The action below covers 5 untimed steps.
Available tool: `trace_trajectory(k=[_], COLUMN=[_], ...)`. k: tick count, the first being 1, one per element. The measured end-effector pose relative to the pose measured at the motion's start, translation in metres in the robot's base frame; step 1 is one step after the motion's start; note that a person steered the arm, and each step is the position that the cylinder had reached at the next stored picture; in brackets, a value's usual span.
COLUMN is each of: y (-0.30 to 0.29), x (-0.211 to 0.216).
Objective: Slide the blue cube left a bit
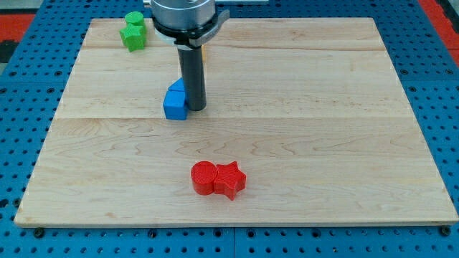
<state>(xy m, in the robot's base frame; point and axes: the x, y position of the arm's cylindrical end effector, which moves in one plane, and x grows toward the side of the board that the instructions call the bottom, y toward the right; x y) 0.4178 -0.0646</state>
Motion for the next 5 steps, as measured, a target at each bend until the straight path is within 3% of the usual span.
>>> trace_trajectory(k=[3, 5], y=[-0.018, -0.006], x=[-0.048, -0.022])
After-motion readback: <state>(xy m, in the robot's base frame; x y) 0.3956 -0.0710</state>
